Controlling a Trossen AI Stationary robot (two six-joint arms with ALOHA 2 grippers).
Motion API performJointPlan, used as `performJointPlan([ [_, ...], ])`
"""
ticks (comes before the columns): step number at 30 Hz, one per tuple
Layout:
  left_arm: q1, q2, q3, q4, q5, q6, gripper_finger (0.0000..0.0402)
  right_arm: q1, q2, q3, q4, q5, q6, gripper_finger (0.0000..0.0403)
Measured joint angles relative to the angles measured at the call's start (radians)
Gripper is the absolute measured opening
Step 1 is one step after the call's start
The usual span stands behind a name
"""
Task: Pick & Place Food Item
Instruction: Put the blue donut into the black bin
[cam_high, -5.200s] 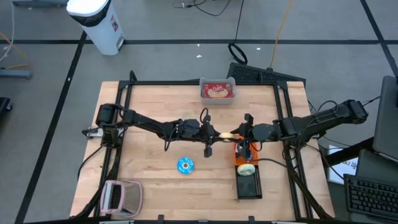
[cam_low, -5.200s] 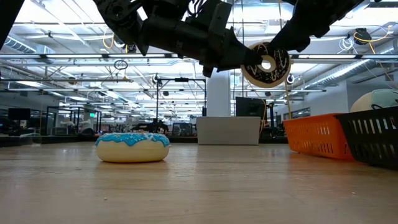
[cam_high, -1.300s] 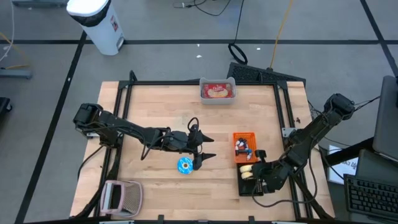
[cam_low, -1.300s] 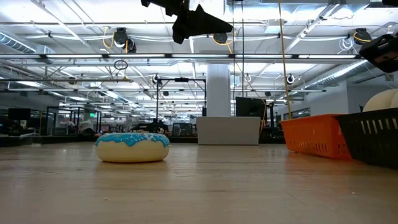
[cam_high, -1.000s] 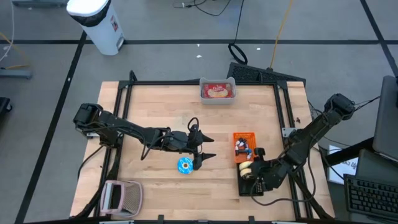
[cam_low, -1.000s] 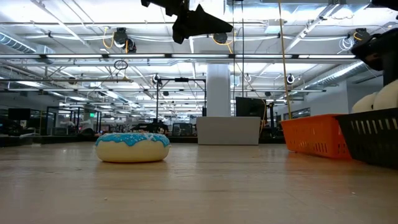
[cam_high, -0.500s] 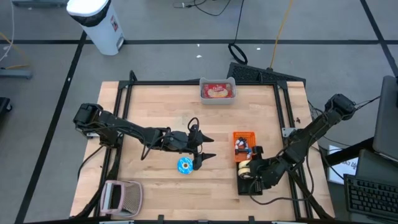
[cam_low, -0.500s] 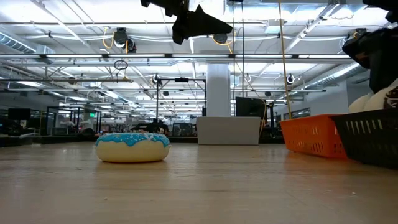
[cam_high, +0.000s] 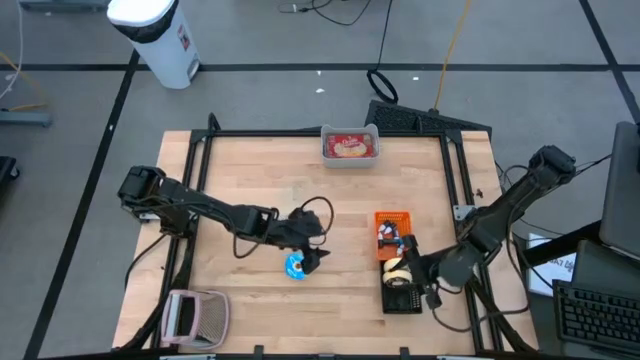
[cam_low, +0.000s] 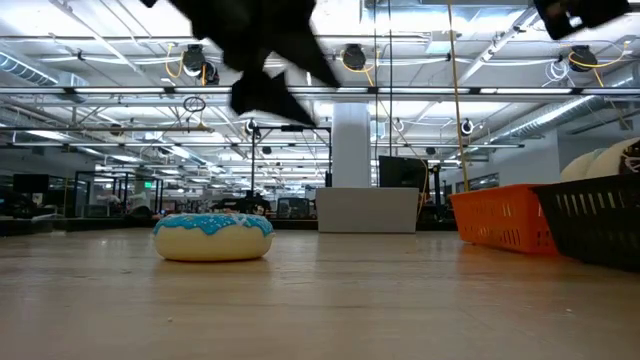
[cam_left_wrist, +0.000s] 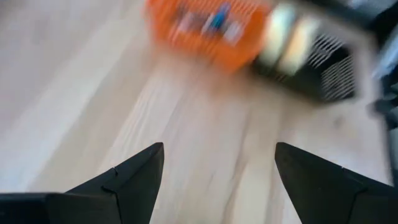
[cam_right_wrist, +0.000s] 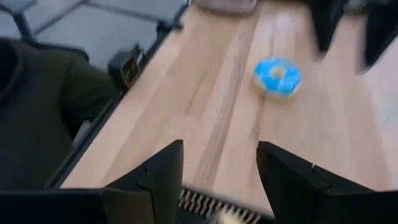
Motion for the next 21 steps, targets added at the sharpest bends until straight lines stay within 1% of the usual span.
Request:
performJointPlan([
  [5, -0.042, 0.022, 0.000, -0.272, -0.001, -0.224, 0.0310, -0.009, -0.028, 0.000, 0.085, 0.016, -0.128, 0.0194],
  [7, -0.068, 0.031, -0.005, -0.346, -0.002, -0.288, 0.0310, -0.019, -0.035, 0.000, 0.110, 0.015, -0.163, 0.0194],
  [9, -0.091, 0.034, -0.023, -0.382, -0.004, -0.331, 0.0310, -0.032, -0.039, 0.000, 0.133, 0.016, -0.197, 0.0194],
  [11, -0.110, 0.034, -0.052, -0.379, -0.004, -0.364, 0.0310, -0.049, -0.040, 0.000, 0.137, 0.016, -0.236, 0.0194],
  [15, -0.134, 0.034, -0.118, -0.316, -0.001, -0.430, 0.0310, -0.101, -0.040, 0.000, 0.141, 0.016, -0.289, 0.0194],
  [21, -0.128, 0.034, -0.233, -0.089, 0.003, -0.479, 0.0310, -0.199, -0.040, 0.000, 0.149, 0.012, -0.293, 0.0194],
])
